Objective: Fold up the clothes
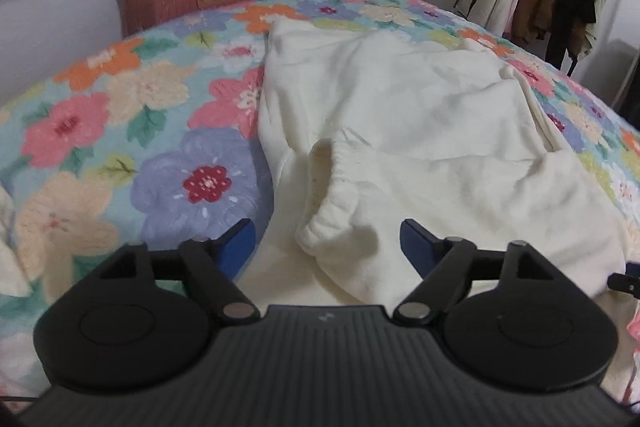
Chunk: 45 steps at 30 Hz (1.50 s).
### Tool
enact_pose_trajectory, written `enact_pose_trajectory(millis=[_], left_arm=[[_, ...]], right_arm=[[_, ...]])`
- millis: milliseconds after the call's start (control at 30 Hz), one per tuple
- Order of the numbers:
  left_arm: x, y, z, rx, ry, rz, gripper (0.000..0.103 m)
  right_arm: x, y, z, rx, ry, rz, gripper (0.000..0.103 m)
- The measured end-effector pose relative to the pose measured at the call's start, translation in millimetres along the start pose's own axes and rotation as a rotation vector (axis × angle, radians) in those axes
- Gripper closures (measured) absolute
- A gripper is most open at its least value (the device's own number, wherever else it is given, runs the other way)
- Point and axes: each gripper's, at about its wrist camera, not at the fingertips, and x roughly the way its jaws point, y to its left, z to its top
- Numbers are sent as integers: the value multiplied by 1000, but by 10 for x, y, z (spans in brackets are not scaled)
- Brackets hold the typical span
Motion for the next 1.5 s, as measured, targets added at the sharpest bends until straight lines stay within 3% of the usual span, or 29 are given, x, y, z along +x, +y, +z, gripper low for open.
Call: enact_pose_trajectory(millis=[33, 100, 133, 333, 500, 600, 633, 700, 767, 833, 900, 933, 1033, 1133, 1200, 1267, 1300, 1333, 1367, 1400, 1433, 1467, 1500], left_arm=[[94, 3, -21, 0, 14, -12, 28], [168, -10, -72, 7, 29, -24, 76], [116, -15, -95, 9, 22, -22, 82], [-196, -48, -233, 19, -18, -7, 83], [-456, -75, -347, 28, -51, 5, 81], [-64, 38, -490, 10, 142, 47, 79], [-40, 36, -491, 16, 156, 54, 77], [-67, 4, -469, 38, 150, 69, 73], [-228, -60, -473, 120, 104, 109, 59], [-397, -41, -510, 167, 69, 137, 51], [-548, 65, -567, 105, 81, 90, 43], [-601, 142, -606, 49, 100, 52, 33], [-646, 336, -765, -85, 170, -31, 30], [-518, 341, -883, -79, 252, 7, 30], [-409, 343, -919, -77, 286, 44, 23], [-311, 398, -914, -129, 306, 30, 13], [-264, 420, -903, -158, 308, 34, 13], [-247, 427, -890, -172, 296, 51, 18], [-239, 431, -878, -181, 280, 70, 41], [-268, 403, -857, -148, 257, 108, 57], [-341, 372, -840, -107, 218, 132, 81], [-426, 341, -826, -66, 175, 149, 89], [-511, 339, -811, -64, 144, 133, 89]], right_arm=[[-19, -27, -11, 47, -8, 10, 27], [-55, -66, -48, 119, -28, 34, 27], [-64, -78, -67, 144, -36, 44, 27], [12, -133, -83, 151, -30, 56, 27], [33, -119, -80, 117, -19, 44, 27], [46, -99, -90, 89, -14, 41, 27], [56, -100, -87, 79, -11, 38, 27], [63, -87, -87, 58, -6, 32, 27], [-4, -82, -89, 52, -6, 25, 27], [-129, -72, -96, 55, -5, 9, 27], [-283, -81, -110, 62, 10, -39, 26], [-353, -95, -125, 66, 22, -68, 26], [-491, -193, -203, 83, 60, -142, 26], [-478, -376, -281, 213, 98, -111, 25], [-357, -479, -330, 331, 136, -45, 25], [-178, -496, -427, 424, 147, 0, 21], [-85, -424, -458, 403, 143, -9, 20], [-42, -294, -437, 313, 127, -45, 25], [-39, -160, -400, 217, 98, -65, 59], [-68, -65, -367, 155, 61, -54, 90], [-136, -31, -344, 149, 24, -53, 90], [-265, -19, -328, 158, -30, -74, 91], [-400, -4, -311, 158, -84, -102, 93]])
